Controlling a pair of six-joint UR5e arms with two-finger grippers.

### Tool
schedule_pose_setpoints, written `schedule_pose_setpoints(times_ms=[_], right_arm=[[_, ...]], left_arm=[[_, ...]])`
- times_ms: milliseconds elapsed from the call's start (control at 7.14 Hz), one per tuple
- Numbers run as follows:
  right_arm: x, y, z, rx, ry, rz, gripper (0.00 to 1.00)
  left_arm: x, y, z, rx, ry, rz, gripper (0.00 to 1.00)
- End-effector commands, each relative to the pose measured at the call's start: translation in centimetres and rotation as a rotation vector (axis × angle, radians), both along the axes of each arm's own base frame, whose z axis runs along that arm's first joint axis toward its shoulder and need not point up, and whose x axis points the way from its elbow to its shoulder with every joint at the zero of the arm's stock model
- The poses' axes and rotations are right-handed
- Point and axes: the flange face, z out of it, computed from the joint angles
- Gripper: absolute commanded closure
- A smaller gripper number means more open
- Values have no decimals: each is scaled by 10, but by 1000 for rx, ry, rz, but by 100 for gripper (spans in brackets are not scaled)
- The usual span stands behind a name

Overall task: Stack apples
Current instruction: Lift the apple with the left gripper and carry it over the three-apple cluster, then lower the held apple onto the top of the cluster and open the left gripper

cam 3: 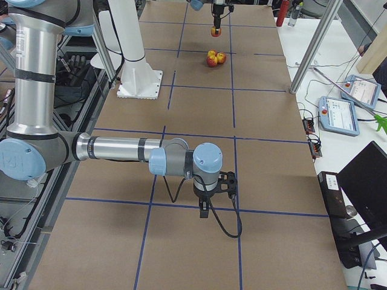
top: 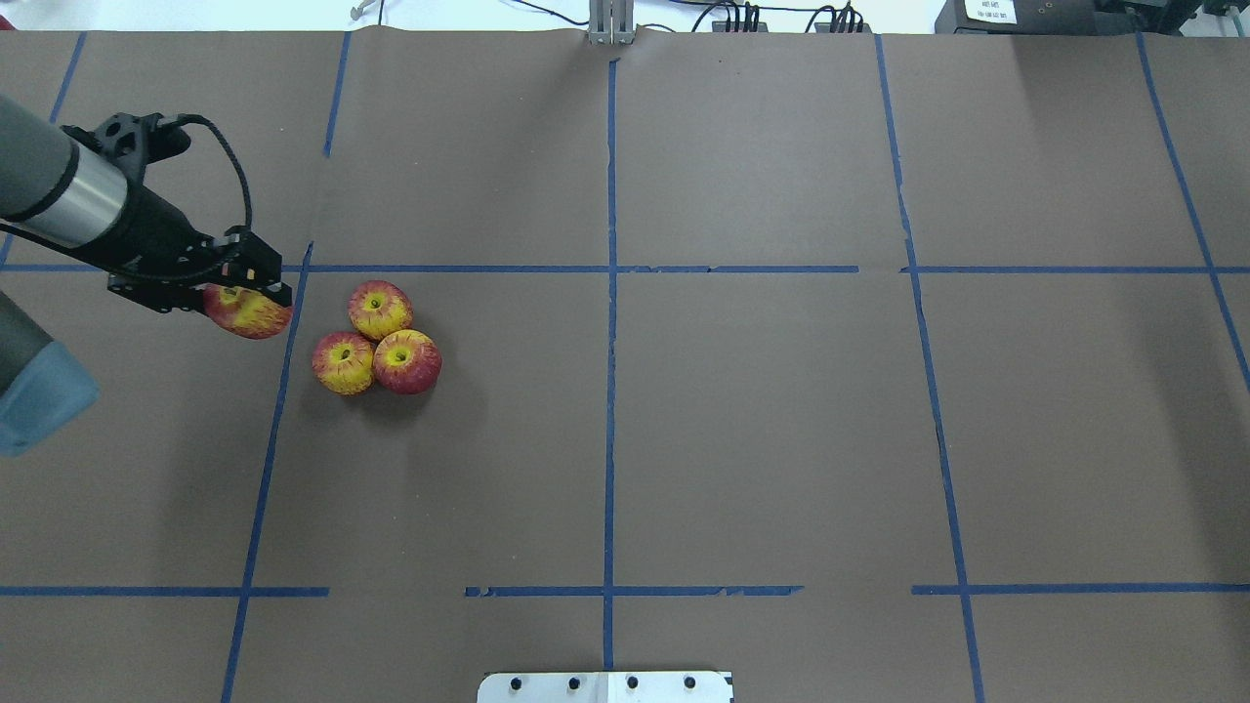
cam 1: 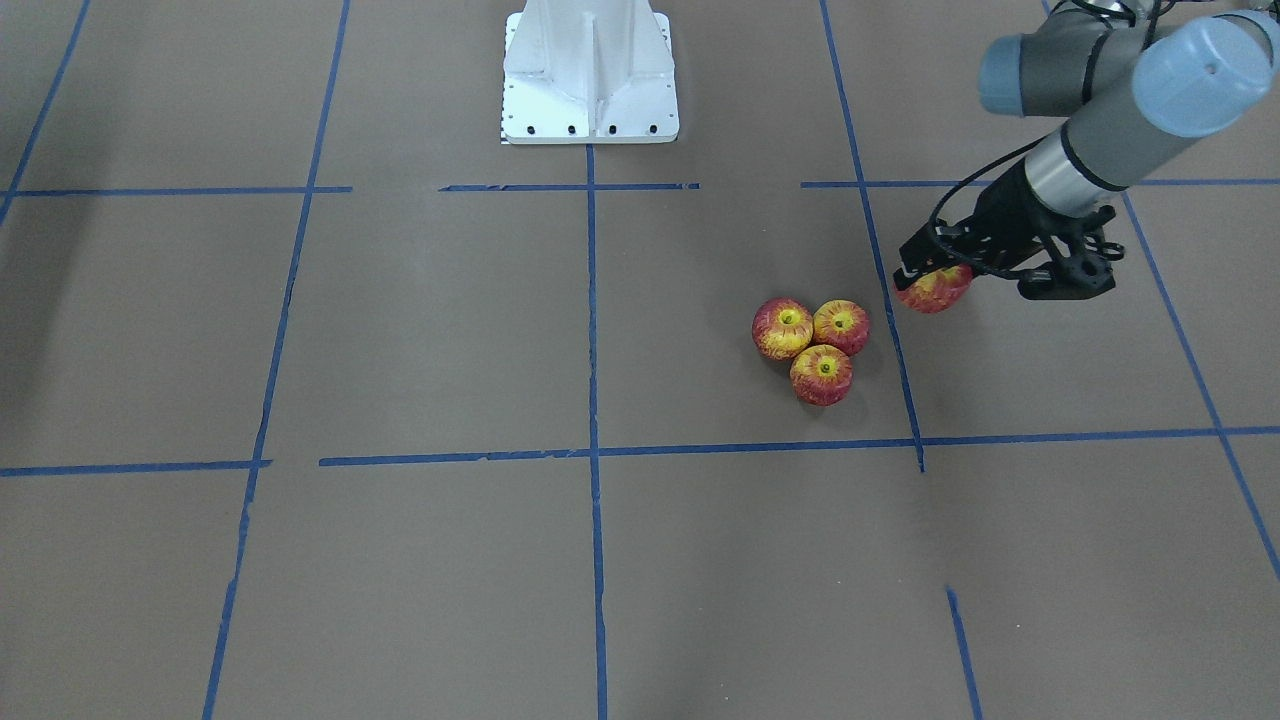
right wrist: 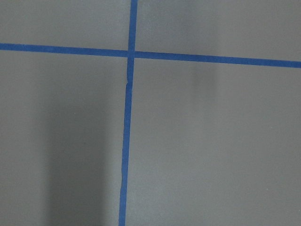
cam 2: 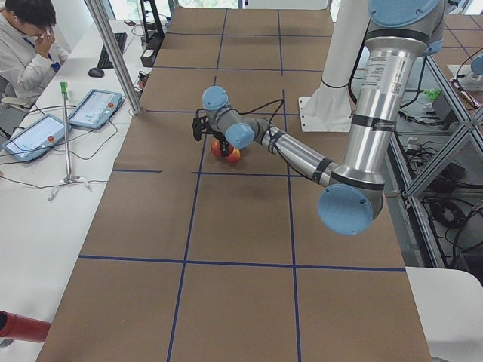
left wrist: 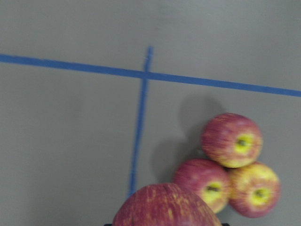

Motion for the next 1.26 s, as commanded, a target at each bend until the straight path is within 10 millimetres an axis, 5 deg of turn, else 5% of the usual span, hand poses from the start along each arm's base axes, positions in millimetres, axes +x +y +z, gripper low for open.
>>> schedule_pose_setpoints(times_ms=[0,1120], right_arm=[[0,0,0,1,0,-1,0],[0,0,0,0,0,0,0]], left_arm=[[63,17,-15,7,-45,-16,100],[99,-2,-12,58,-114,-70,100]])
